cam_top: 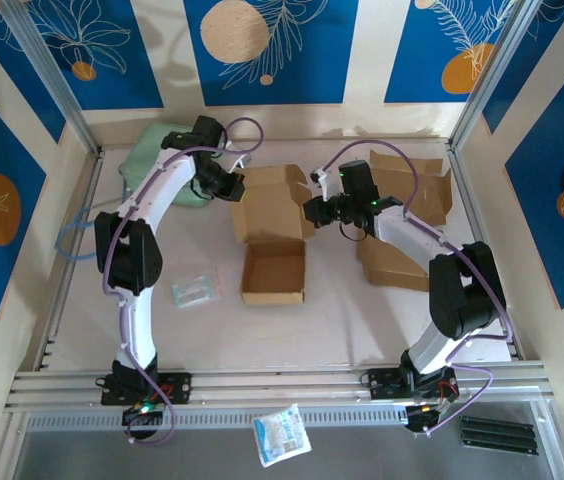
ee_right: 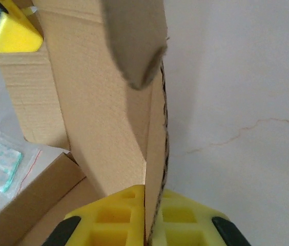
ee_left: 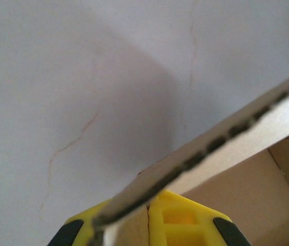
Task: Fold the paper box
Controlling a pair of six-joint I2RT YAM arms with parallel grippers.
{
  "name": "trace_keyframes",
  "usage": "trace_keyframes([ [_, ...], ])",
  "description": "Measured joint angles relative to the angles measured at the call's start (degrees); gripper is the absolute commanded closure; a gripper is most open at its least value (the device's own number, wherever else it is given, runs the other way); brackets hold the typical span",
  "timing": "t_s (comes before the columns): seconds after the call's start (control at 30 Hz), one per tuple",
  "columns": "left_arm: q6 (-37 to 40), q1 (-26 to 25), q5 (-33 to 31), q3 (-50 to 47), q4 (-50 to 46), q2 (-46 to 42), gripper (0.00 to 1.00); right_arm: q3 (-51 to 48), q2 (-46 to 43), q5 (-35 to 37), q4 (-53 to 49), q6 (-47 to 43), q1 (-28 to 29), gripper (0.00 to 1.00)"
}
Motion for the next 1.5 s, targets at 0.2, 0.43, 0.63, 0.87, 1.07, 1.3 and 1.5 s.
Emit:
trace_keyframes([
  [0.2,-0.1,-1.5,-1.8,-8.3,8.7,-4.4,0.93,0.5,-0.1,1.0,-1.4,0.8,1.0,0.58],
  [0.43,2.3,-2.3,-2.2,-11.5,12.5,-5.6,0.93,7.0,-2.1,-1.5,-11.1,-1.4,-4.8,0.34],
  [0.63,3.0,-2.6,-2.2,-12.8,14.4,-7.7,0.91,11.1,-4.1,-3.3,-17.6,-5.5,-5.3,0.3],
  [0.87,4.5,-4.3,-3.2,-13.0,15.7,-10.4,0.91,17.9,-0.8,0.4,-25.8,-10.1,-2.1,0.31],
  [1.07,5.5,-5.2,-5.0,-14.1,16.8,-11.4,0.9,21.6,3.5,8.3,-29.8,-11.5,0.0,0.41],
  [1.3,5.7,-6.2,-7.1,-14.5,17.1,-11.4,0.88,25.7,7.6,17.2,-34.5,-10.1,1.3,0.64],
  [1.5,3.6,-8.3,-11.9,-14.5,17.3,-11.4,0.87,25.8,7.7,24.3,-36.4,-4.2,2.4,0.83],
])
